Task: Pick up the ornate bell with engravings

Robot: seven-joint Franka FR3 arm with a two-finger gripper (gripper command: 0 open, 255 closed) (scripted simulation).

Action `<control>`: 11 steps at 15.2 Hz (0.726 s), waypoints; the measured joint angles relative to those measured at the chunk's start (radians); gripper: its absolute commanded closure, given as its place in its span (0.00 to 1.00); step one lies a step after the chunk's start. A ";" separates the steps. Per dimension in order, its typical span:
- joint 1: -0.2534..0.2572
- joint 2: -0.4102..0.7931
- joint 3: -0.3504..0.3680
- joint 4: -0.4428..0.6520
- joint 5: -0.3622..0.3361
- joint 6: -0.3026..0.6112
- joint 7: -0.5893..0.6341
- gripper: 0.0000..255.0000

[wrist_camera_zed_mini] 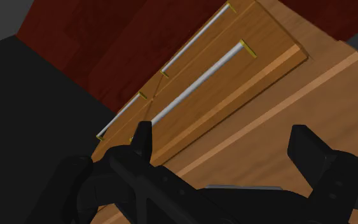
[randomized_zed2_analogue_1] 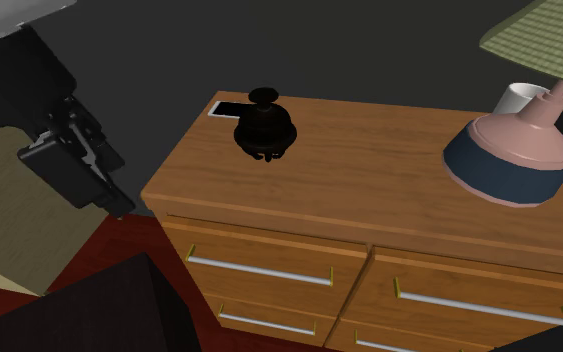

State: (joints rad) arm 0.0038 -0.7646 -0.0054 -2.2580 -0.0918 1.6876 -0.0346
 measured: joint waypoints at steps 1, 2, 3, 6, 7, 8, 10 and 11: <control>0.000 0.000 0.000 0.000 0.000 0.000 0.000 0.00; 0.002 0.019 0.004 0.011 0.003 0.007 0.003 0.00; 0.005 0.049 0.009 0.039 0.006 0.006 0.006 0.00; 0.015 0.153 0.025 0.117 0.016 0.023 0.015 0.00; 0.018 0.200 0.029 0.156 0.018 0.027 0.016 0.00; 0.022 0.243 0.037 0.195 0.022 0.028 0.023 0.00; 0.027 0.319 0.048 0.269 0.026 0.023 0.027 0.00; 0.030 0.358 0.052 0.310 0.027 0.019 0.028 0.00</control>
State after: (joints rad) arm 0.0334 -0.4062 0.0466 -1.9484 -0.0646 1.7064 -0.0062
